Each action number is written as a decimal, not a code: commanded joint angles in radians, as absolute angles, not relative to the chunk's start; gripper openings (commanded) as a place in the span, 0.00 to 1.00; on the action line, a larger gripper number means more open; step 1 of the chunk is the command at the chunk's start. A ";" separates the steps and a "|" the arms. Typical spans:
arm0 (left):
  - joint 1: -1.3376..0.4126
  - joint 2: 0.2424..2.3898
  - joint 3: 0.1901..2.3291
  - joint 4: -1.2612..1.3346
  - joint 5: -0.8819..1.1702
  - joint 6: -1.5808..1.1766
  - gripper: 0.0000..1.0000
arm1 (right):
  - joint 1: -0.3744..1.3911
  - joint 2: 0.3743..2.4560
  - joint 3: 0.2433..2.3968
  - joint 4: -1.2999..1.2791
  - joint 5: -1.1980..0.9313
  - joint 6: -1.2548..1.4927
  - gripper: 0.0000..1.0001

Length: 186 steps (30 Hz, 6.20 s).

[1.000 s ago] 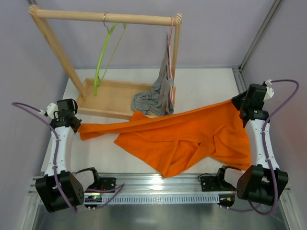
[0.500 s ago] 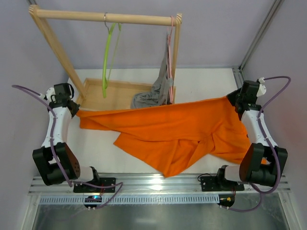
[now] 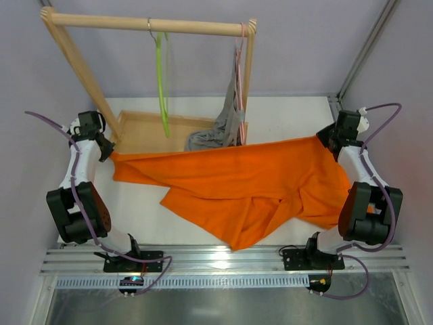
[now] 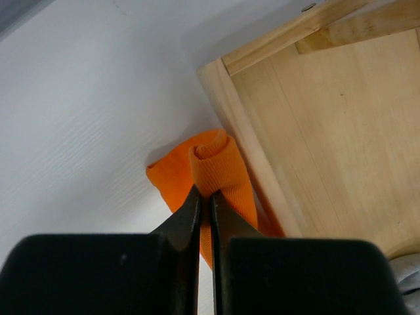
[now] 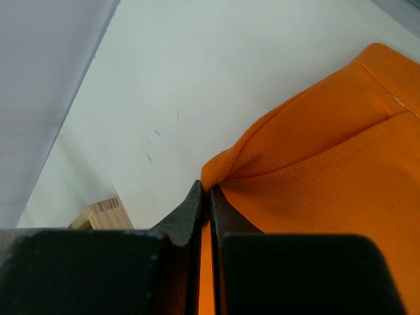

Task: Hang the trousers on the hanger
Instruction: Fold the trousers

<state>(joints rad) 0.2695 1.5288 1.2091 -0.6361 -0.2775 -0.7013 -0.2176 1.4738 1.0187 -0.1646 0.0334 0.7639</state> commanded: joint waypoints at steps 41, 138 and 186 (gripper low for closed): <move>0.288 1.431 0.801 -0.364 -0.221 -0.897 0.60 | -0.224 1.006 0.931 -0.299 -0.196 0.677 0.48; -0.578 0.792 0.574 -0.748 -0.540 -1.175 0.01 | -0.123 0.903 0.723 -0.646 -0.229 0.526 0.48; -0.578 0.795 0.942 -1.037 -0.709 -1.076 0.00 | 0.394 0.796 0.772 -0.955 0.264 0.781 0.04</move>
